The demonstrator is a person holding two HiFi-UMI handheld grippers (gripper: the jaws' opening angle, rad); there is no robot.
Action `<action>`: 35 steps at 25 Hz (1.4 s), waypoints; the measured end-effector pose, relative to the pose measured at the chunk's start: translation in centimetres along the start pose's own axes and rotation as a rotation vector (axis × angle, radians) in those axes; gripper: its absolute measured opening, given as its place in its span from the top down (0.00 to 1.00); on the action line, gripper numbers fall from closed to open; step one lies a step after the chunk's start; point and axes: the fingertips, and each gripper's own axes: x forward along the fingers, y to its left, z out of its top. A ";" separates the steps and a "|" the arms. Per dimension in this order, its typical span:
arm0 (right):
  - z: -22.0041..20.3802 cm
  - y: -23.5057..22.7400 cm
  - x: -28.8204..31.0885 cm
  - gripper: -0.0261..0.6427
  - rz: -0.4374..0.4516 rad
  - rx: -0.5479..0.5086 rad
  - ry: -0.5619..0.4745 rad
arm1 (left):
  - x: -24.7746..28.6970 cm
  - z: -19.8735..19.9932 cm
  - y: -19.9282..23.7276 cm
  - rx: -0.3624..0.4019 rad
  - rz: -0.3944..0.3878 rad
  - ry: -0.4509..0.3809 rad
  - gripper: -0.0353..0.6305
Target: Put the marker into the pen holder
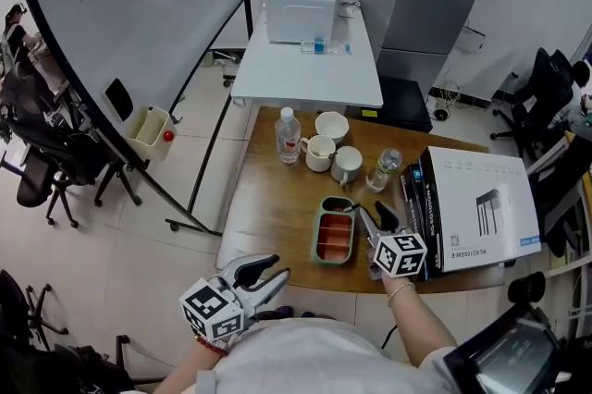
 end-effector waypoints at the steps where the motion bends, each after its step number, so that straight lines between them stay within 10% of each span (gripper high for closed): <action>1: 0.6 0.0 -1.0 0.70 -0.007 0.007 -0.020 | 0.2 0.1 -0.1 0.000 -0.008 0.000 0.75; 13: 8.9 10.2 -12.9 0.70 0.134 0.011 -0.298 | 2.4 1.7 -2.2 0.005 -0.124 -0.041 0.75; 35: 8.3 13.9 -14.4 0.71 0.168 -0.136 -0.242 | 0.3 1.6 0.2 -0.066 -0.042 -0.089 0.75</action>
